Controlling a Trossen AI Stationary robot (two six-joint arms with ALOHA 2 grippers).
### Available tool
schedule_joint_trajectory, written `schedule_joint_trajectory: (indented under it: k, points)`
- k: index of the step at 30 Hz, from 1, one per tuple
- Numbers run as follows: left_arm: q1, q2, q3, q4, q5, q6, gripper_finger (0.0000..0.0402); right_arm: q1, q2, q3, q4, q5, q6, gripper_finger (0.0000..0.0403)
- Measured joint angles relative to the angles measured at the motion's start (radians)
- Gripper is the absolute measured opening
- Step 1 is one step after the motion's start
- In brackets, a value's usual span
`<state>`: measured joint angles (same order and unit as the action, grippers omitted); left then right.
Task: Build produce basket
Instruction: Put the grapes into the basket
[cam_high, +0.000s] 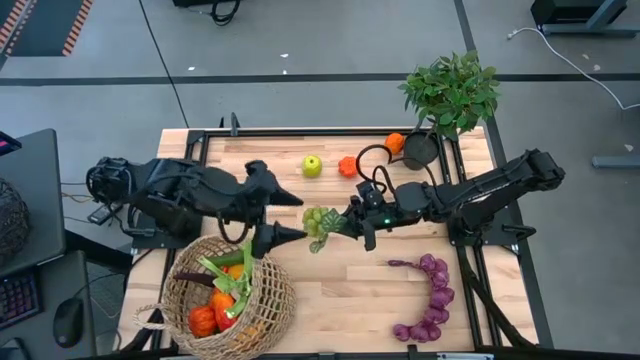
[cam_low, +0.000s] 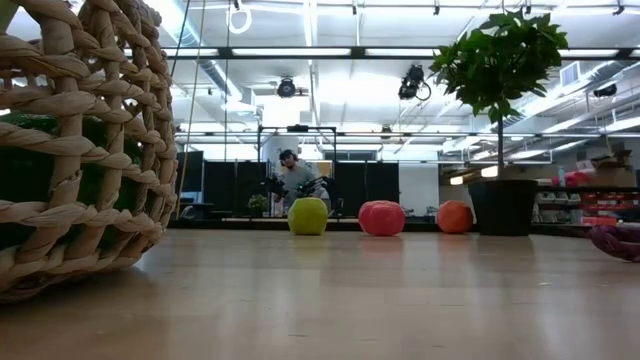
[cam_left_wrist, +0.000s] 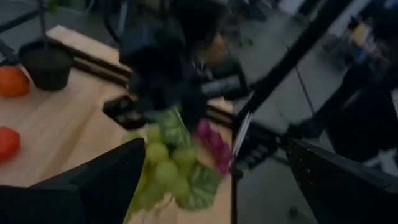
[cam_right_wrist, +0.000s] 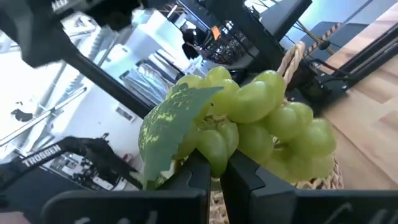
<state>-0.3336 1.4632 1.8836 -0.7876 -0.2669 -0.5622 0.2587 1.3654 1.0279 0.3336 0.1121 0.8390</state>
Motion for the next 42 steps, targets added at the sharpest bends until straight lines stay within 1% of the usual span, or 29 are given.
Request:
schedule_joint_trajectory:
  k: [4,8,10,13,18,26,29,32,34,37,42]
  points:
    - [-0.002,0.009,-0.001,-0.101,0.001,0.119,0.0396,0.0,0.003,0.0,0.042,0.0,0.0,0.0028]
    - [-0.002,0.017,-0.001,-0.196,-0.057,0.343,0.0396,0.0,0.003,0.0,0.117,-0.01,0.0,0.0029]
    - [-0.002,0.024,-0.001,-0.196,-0.084,0.427,0.0396,0.0,0.003,0.0,0.152,-0.022,0.0,0.0029]
    - [0.003,0.026,-0.002,-0.155,-0.105,0.485,0.0396,0.0,0.003,0.0,0.178,-0.04,0.0,0.0029]
    - [0.012,0.042,0.0,-0.084,-0.11,0.496,0.0396,0.0,0.003,0.0,0.2,-0.062,0.0,0.0029]
    - [0.011,0.104,-0.002,-0.091,-0.104,0.496,0.0396,-0.001,0.003,0.0,0.292,-0.071,-0.001,0.0029]
    - [0.012,0.111,-0.002,-0.078,-0.115,0.497,0.0396,-0.001,0.003,0.0,0.304,-0.079,0.006,0.0029]
    - [0.015,0.116,-0.001,-0.051,-0.154,0.508,0.0391,-0.001,0.003,0.0,0.302,-0.086,0.026,0.0029]
    - [0.016,0.117,-0.001,-0.04,-0.164,0.508,0.0379,-0.001,0.003,0.0,0.302,-0.087,0.026,0.0029]
    - [0.016,0.116,-0.001,-0.039,-0.166,0.502,0.0349,-0.001,0.003,0.0,0.302,-0.087,0.025,0.0031]
    - [0.009,0.116,-0.001,-0.041,-0.165,0.464,0.0276,-0.001,0.003,0.0,0.302,-0.087,0.007,0.0049]
